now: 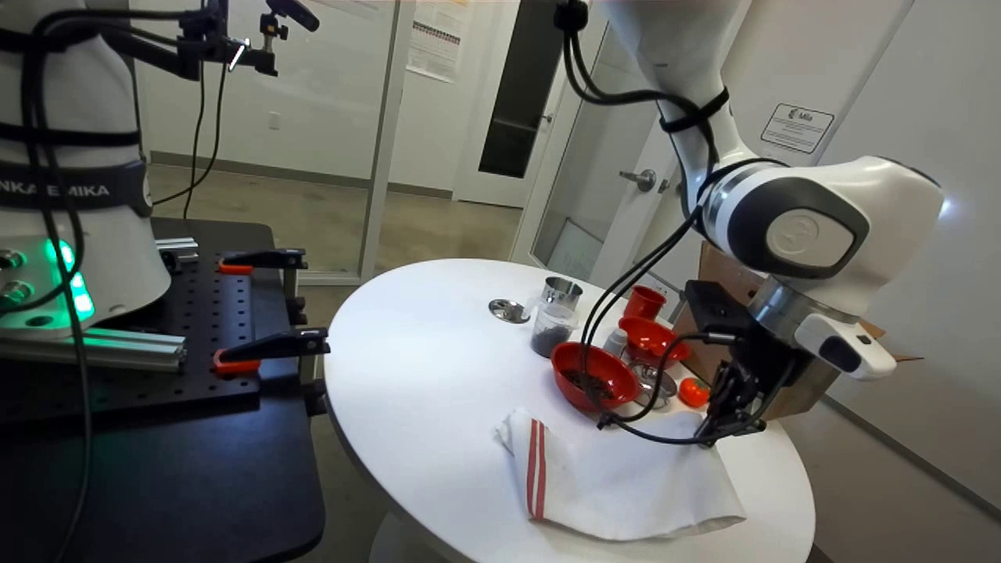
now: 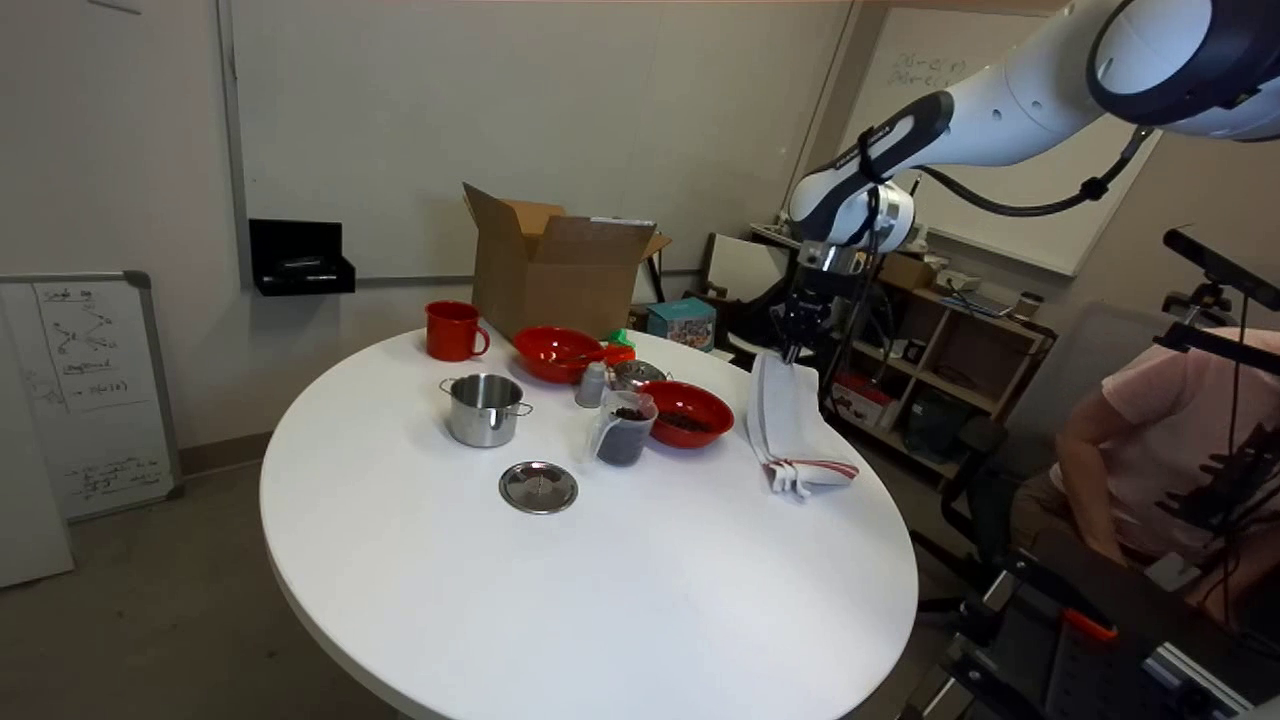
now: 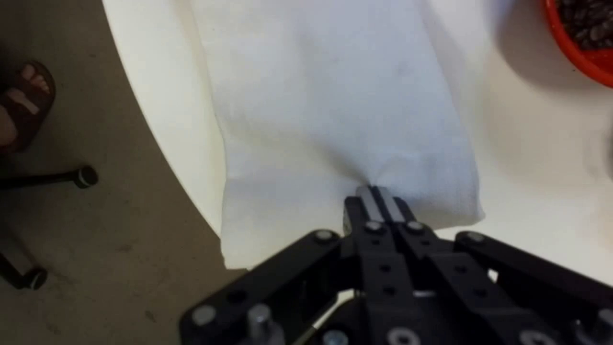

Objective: Fold the white towel once

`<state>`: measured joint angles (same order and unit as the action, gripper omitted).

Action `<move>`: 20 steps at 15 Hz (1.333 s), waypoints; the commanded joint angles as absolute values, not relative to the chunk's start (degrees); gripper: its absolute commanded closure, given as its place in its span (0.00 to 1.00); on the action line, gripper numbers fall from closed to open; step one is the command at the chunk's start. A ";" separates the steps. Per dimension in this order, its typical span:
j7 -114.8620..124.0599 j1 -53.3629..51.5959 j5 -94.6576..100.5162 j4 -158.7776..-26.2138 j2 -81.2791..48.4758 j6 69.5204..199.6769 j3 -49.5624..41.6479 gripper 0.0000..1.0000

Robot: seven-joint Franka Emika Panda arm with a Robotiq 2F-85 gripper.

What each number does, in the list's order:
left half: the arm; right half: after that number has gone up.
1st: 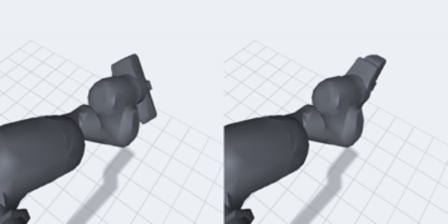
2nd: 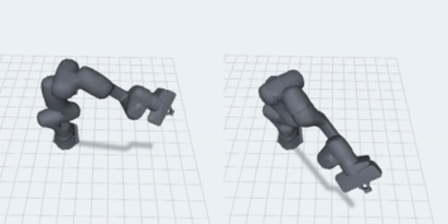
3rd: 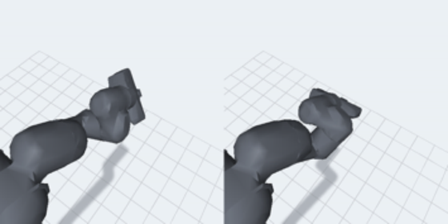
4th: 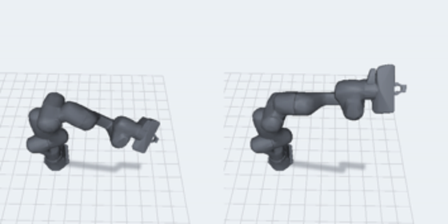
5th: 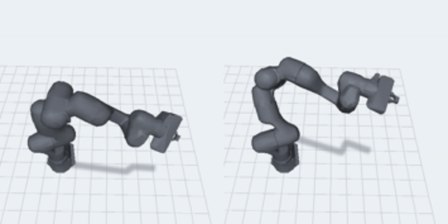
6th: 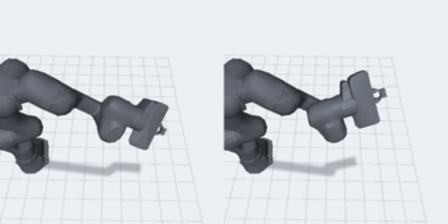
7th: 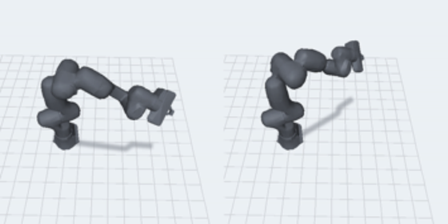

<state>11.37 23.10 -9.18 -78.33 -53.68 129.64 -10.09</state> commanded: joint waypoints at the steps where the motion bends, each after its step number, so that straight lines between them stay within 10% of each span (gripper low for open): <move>1: 9.48 22.08 -9.65 -84.13 -48.23 131.06 -10.14 1.00; 20: -10.81 21.10 -7.56 -111.90 -37.15 128.82 -8.59 1.00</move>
<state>-5.01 19.36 -8.02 -108.10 -38.48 127.33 -9.44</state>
